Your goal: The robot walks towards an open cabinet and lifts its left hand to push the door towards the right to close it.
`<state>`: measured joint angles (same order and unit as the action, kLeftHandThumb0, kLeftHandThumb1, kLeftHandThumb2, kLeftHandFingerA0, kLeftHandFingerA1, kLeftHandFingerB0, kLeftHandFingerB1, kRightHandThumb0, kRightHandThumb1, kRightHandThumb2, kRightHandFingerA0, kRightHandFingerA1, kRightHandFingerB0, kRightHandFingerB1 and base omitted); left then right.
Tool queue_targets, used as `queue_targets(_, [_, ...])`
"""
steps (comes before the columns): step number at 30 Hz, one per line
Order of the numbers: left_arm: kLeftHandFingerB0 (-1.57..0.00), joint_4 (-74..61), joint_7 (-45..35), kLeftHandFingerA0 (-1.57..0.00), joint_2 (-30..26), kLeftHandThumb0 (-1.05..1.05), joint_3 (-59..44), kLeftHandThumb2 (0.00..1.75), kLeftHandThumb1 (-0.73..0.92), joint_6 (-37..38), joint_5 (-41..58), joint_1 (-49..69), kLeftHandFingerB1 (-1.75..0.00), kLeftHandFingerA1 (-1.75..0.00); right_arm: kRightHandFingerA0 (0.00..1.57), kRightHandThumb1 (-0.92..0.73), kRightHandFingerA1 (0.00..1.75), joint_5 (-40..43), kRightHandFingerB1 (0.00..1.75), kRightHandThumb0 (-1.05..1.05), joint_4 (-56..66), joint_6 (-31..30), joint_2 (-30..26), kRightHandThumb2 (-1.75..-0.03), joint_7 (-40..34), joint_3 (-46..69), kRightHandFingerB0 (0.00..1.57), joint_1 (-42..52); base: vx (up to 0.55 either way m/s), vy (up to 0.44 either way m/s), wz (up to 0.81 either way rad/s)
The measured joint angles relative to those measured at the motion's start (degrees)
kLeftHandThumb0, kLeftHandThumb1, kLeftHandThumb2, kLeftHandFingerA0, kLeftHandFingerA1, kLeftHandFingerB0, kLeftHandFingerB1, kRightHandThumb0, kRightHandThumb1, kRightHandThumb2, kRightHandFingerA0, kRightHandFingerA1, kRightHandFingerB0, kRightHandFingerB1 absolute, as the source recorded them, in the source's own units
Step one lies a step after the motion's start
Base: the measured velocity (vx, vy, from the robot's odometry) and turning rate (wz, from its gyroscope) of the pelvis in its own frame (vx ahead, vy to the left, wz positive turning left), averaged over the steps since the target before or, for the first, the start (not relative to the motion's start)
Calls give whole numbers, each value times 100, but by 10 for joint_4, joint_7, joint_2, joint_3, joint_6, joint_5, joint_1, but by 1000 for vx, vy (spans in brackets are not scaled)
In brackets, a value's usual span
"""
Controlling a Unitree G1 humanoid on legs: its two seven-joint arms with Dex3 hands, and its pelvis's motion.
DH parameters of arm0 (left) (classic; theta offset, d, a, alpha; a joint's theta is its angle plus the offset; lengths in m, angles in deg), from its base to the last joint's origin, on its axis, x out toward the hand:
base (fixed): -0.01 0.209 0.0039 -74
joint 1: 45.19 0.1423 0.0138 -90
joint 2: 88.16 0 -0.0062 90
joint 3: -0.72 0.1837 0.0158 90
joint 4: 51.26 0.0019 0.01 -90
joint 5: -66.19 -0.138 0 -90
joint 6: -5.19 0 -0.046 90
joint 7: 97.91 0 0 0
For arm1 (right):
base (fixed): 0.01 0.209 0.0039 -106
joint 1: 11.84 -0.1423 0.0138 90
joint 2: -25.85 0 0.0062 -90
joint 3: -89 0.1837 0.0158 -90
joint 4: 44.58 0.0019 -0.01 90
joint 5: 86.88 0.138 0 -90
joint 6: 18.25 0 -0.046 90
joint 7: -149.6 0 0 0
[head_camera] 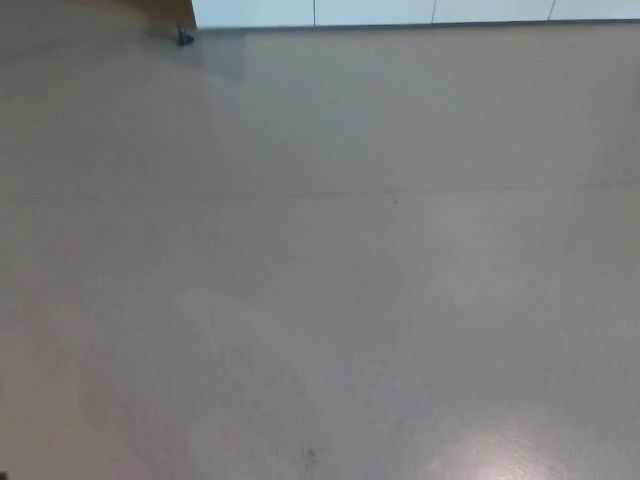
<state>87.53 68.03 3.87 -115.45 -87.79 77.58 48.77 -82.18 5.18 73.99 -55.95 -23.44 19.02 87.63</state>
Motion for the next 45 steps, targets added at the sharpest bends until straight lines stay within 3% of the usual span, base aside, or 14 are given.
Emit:
queue_targets(8, [-36,-3,-59,-44,-1,4,-59,62,72,-15,59,-6,-44,-50,63,-57,47,55,43,1,22,7,11,-55,20,60,50,-1,54,72,4])
queue_targets(10, [-40,-3,-68,-51,-2,2,-62,61,69,-18,67,-5,-46,-53,62,-58,46,63,42,-1,18,10,12,-55,24,64,50,-2,122,258,-36])
queue_targets(20, [-40,1,-82,-50,-16,-2,-66,59,69,-23,86,-9,-45,-53,61,-59,47,79,43,-6,1,19,20,-56,37,60,50,-6,238,215,-3])
queue_targets(33, [-42,10,-85,-50,-14,-7,-60,60,65,-32,100,-19,-47,-54,58,-60,48,88,44,-9,-10,33,7,-58,44,54,50,-10,268,-214,13])
queue_targets(45, [-40,14,-86,-53,-17,-6,-56,60,71,-33,101,-19,-45,-53,66,-61,49,90,43,-12,-11,37,9,-57,43,44,52,-3,270,4,-18])
